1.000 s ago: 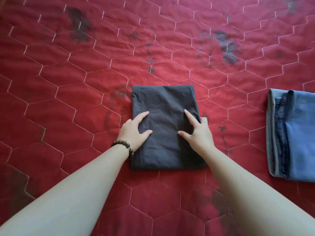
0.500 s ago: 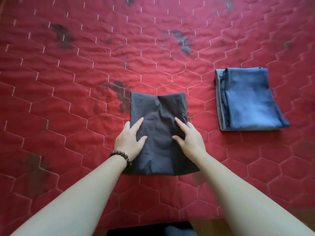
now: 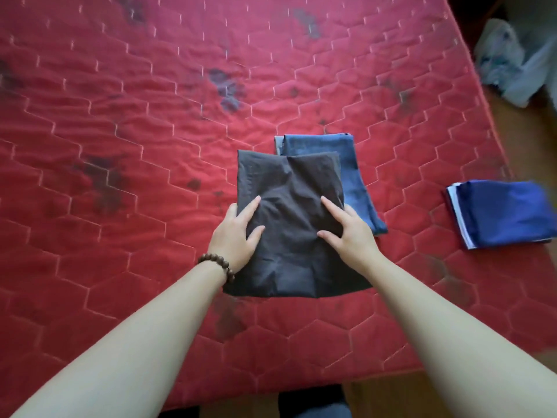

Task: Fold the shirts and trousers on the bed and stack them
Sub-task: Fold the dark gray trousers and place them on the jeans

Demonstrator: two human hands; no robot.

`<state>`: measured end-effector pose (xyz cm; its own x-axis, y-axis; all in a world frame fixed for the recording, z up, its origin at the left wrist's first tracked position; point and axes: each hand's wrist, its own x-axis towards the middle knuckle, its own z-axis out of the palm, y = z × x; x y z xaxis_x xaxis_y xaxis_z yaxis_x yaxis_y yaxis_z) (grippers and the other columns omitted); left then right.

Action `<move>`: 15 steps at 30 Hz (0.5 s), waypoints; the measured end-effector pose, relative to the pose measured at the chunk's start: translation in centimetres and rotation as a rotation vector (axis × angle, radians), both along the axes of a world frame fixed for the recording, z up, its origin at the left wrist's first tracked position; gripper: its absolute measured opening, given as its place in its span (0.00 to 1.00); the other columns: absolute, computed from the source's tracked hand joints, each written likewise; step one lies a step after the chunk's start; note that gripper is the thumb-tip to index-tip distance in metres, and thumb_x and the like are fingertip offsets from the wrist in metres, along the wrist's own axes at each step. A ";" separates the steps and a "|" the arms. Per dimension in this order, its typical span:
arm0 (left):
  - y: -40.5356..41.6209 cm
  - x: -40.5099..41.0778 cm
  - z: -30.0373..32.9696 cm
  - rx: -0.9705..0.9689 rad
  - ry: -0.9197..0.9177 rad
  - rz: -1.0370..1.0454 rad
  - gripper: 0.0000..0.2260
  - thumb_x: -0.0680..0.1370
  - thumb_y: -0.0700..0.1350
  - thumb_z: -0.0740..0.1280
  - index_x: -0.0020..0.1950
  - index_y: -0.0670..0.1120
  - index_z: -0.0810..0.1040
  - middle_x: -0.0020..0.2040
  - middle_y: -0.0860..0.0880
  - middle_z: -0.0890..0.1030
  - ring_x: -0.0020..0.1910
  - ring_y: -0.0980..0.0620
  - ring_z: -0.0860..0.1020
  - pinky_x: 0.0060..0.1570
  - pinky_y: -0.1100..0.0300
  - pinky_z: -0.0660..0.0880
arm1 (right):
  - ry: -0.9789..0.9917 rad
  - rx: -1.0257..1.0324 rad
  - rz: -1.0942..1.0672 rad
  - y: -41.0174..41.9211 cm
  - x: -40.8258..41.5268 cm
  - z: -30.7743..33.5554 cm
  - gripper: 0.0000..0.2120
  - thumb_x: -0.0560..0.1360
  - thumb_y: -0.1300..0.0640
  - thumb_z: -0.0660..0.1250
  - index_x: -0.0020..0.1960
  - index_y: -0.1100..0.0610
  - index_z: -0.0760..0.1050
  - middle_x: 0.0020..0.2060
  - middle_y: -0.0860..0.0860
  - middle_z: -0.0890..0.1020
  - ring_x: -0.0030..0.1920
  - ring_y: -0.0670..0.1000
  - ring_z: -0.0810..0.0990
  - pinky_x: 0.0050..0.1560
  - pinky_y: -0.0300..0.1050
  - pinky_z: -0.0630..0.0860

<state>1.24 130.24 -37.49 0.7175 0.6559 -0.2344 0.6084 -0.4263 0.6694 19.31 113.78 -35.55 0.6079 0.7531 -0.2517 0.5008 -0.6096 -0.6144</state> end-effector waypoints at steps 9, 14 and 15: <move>-3.5 12.3 -3.1 0.024 0.013 0.034 0.28 0.79 0.48 0.65 0.77 0.56 0.59 0.60 0.43 0.70 0.53 0.40 0.76 0.55 0.49 0.73 | -0.006 -0.054 0.087 -2.6 13.8 -3.7 0.34 0.74 0.55 0.71 0.76 0.43 0.60 0.69 0.48 0.69 0.69 0.50 0.68 0.66 0.40 0.65; -1.0 15.5 -6.0 0.018 0.005 0.072 0.29 0.78 0.48 0.66 0.77 0.57 0.59 0.61 0.43 0.70 0.56 0.41 0.75 0.57 0.51 0.73 | 0.019 0.014 0.079 -0.3 16.8 -6.9 0.35 0.74 0.55 0.71 0.76 0.42 0.59 0.70 0.47 0.66 0.70 0.48 0.67 0.66 0.36 0.61; -0.6 15.9 -6.9 -0.027 0.028 0.079 0.30 0.78 0.49 0.66 0.77 0.59 0.56 0.65 0.42 0.69 0.61 0.41 0.74 0.60 0.51 0.72 | 0.041 -0.005 0.079 -0.1 17.4 -7.8 0.35 0.75 0.54 0.71 0.76 0.41 0.58 0.72 0.48 0.64 0.71 0.48 0.66 0.67 0.37 0.60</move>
